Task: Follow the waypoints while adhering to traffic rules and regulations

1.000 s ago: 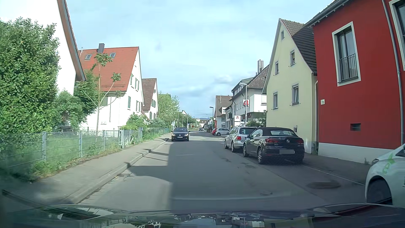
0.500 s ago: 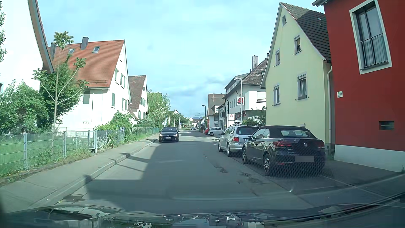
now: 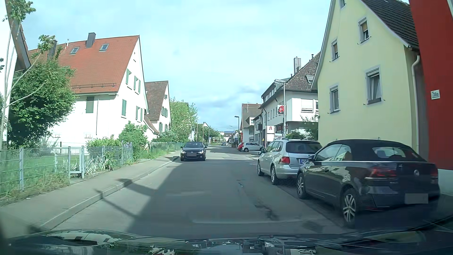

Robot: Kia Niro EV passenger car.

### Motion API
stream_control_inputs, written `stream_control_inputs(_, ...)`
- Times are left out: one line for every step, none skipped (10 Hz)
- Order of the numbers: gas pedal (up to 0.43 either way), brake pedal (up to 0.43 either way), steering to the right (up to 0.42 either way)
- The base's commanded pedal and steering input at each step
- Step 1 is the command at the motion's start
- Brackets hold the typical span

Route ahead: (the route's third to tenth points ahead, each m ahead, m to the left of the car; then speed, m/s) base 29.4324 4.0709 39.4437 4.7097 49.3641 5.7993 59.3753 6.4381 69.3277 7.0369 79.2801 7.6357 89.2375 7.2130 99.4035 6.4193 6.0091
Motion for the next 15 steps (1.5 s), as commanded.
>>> stream_control_inputs(0.138,0.000,-0.061)
stream_control_inputs(0.138,0.000,-0.058)
stream_control_inputs(0.130,0.000,-0.055)
stream_control_inputs(0.130,0.000,-0.051)
stream_control_inputs(0.130,0.000,-0.044)
stream_control_inputs(0.130,0.000,-0.038)
stream_control_inputs(0.130,0.000,-0.027)
stream_control_inputs(0.118,0.000,-0.017)
stream_control_inputs(0.098,0.000,-0.009)
stream_control_inputs(0.098,0.000,-0.003)
stream_control_inputs(0.098,0.000,0.007)
stream_control_inputs(0.098,0.000,0.019)
stream_control_inputs(0.087,0.000,0.029)
stream_control_inputs(0.087,0.000,0.038)
stream_control_inputs(0.087,0.000,0.049)
